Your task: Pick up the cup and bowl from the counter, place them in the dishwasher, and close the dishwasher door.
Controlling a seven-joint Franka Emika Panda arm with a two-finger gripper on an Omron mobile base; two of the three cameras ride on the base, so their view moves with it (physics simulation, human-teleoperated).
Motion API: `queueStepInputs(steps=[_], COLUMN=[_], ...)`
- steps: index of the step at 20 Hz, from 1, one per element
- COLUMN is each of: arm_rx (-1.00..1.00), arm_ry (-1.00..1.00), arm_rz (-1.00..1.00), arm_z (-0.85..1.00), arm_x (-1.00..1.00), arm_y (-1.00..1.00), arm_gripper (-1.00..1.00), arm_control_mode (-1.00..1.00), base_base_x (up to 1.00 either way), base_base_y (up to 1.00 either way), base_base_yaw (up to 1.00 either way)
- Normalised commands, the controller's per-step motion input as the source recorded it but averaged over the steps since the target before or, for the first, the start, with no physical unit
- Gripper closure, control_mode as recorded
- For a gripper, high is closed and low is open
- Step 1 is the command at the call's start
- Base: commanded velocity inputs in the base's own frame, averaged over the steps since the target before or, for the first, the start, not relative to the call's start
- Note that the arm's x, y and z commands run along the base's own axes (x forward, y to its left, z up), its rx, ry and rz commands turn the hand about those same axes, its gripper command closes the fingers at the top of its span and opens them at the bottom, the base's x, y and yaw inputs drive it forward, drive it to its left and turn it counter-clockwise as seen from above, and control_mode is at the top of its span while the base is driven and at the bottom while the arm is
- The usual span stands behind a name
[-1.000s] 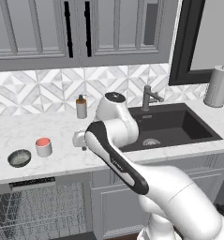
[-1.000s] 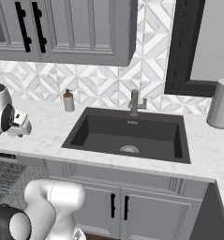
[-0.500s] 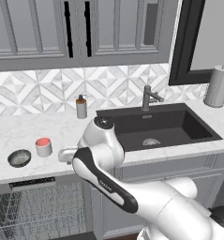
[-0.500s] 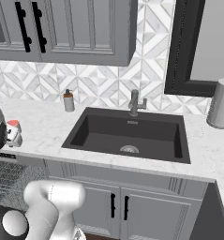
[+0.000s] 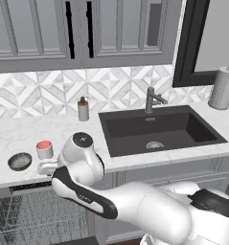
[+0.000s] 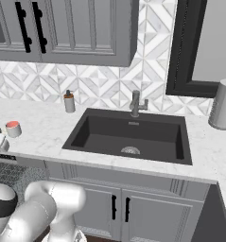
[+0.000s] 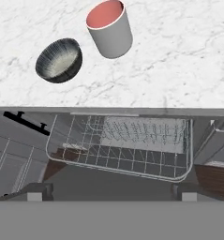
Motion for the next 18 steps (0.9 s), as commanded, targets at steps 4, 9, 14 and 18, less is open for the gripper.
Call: queueStepInputs(steps=[4, 9, 14, 18], arm_rx=[-0.02, -0.04, -0.02, 0.00], arm_ry=[0.00, 0.00, 0.00, 0.00], arm_rz=[0.00, -0.01, 0.00, 0.00], arm_z=[0.00, 0.00, 0.00, 0.00], arm_x=[0.21, 0.25, 0.19, 0.12], arm_y=[0.76, 0.62, 0.48, 0.33], arm_gripper=[-1.00, -1.00, -1.00, -1.00], arm_control_mode=[-1.00, -1.00, -1.00, -1.00], base_base_x=[0.00, 0.00, 0.00, 0.00], base_base_y=[0.00, 0.00, 0.00, 0.00], base_base_yaw=[0.00, 0.00, 0.00, 0.00])
